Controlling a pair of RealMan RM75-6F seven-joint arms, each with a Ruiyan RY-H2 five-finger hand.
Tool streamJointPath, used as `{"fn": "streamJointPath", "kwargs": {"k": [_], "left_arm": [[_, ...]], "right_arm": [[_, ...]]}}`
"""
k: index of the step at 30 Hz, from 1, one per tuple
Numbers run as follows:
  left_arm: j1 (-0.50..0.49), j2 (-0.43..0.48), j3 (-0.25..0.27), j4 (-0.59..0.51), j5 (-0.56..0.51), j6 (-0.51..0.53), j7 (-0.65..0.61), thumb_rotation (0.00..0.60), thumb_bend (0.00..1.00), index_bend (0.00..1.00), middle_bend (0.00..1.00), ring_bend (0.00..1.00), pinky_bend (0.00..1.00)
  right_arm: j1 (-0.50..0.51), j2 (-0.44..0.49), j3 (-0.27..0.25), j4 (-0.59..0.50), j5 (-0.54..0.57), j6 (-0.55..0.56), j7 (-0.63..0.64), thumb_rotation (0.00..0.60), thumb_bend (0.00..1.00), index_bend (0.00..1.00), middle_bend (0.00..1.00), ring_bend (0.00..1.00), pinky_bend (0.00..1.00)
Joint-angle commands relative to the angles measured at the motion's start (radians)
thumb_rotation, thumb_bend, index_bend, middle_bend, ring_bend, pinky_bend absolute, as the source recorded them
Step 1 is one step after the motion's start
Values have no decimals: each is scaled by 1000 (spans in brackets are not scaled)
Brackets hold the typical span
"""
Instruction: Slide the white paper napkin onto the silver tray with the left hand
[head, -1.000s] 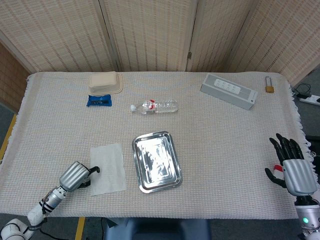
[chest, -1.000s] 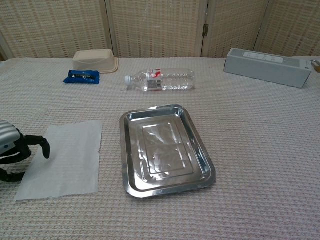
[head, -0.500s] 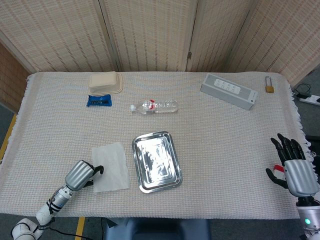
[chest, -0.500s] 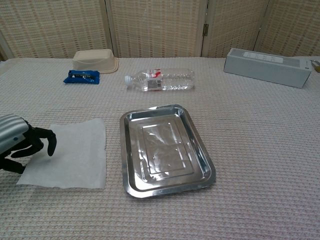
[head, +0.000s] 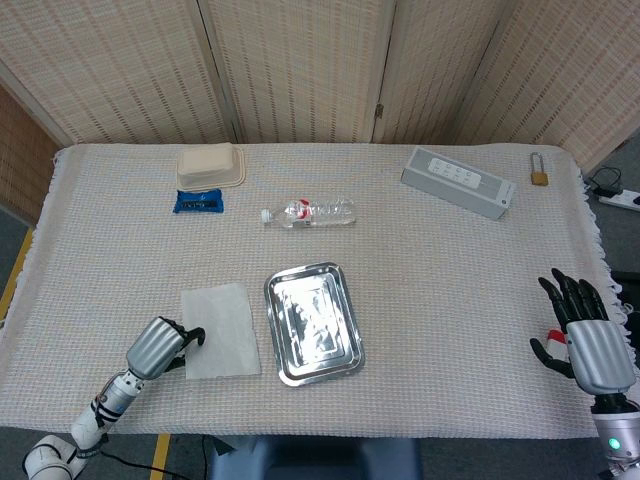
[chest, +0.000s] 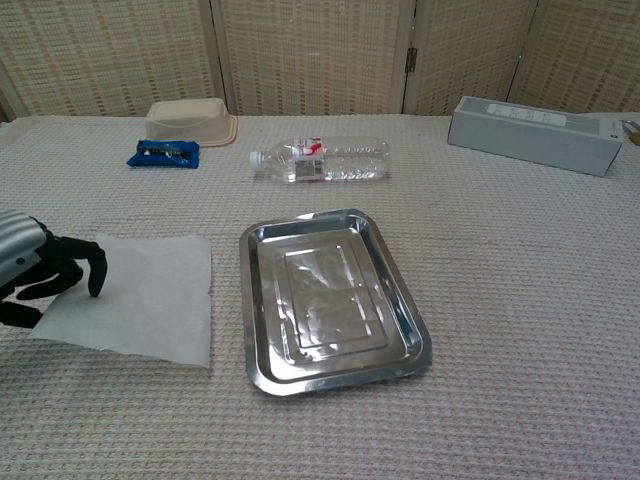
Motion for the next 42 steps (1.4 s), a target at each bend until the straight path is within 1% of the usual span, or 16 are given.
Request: {"fn": "streamJointPath", "kwargs": {"k": [1, 5, 9, 15, 17, 19, 21, 25, 29, 33, 38, 42], "left_arm": [[-22, 19, -31, -5, -29, 61, 19, 600, 532, 641, 1000, 981, 1000], [-59, 38, -83, -35, -75, 138, 18, 600, 532, 641, 1000, 978, 1000], [-104, 45, -108, -56, -92, 174, 34, 600, 533, 641, 1000, 977, 1000], [-174, 28, -111, -88, -81, 209, 107, 600, 539, 641, 1000, 978, 1000], [-193, 19, -104, -102, -70, 213, 131, 600, 541, 641, 1000, 978, 1000], [-207, 5, -84, -115, -47, 214, 170, 600, 544, 641, 1000, 978, 1000], [-209, -13, -62, -125, -27, 190, 220, 600, 551, 642, 1000, 977, 1000], [-195, -40, -22, -144, -1, 97, 302, 600, 562, 646, 1000, 974, 1000], [-195, -65, -4, -163, 8, 17, 329, 600, 563, 646, 1000, 974, 1000], [-211, -97, 16, -159, 22, -69, 365, 600, 562, 644, 1000, 973, 1000], [-233, -141, 46, -144, 56, -107, 395, 600, 562, 640, 1000, 972, 1000], [-243, -162, 50, -131, 63, -110, 402, 600, 563, 641, 1000, 972, 1000]], "right_arm": [[-1, 2, -3, -2, -6, 3, 2, 600, 350, 0, 0, 0, 0], [-2, 7, -10, -5, -20, 2, 7, 600, 350, 0, 0, 0, 0], [-1, 10, -14, -12, -30, 3, 19, 600, 350, 0, 0, 0, 0], [-4, 26, -19, -14, -48, 14, 61, 600, 350, 0, 0, 0, 0], [-5, 34, -18, -13, -51, 19, 78, 600, 350, 0, 0, 0, 0], [-8, 41, -18, -13, -57, 30, 98, 600, 350, 0, 0, 0, 0], [-13, 49, -18, -14, -66, 44, 117, 600, 350, 0, 0, 0, 0], [-29, 63, -18, -16, -86, 87, 150, 600, 351, 0, 0, 0, 0], [-54, 77, -3, -18, -75, 146, 199, 600, 350, 0, 0, 0, 0], [-72, 94, 12, -18, -54, 178, 247, 600, 350, 0, 0, 0, 0], [-89, 103, 24, -17, -40, 208, 284, 600, 350, 0, 0, 0, 0], [-96, 109, 26, -17, -42, 217, 300, 600, 350, 0, 0, 0, 0]]}}
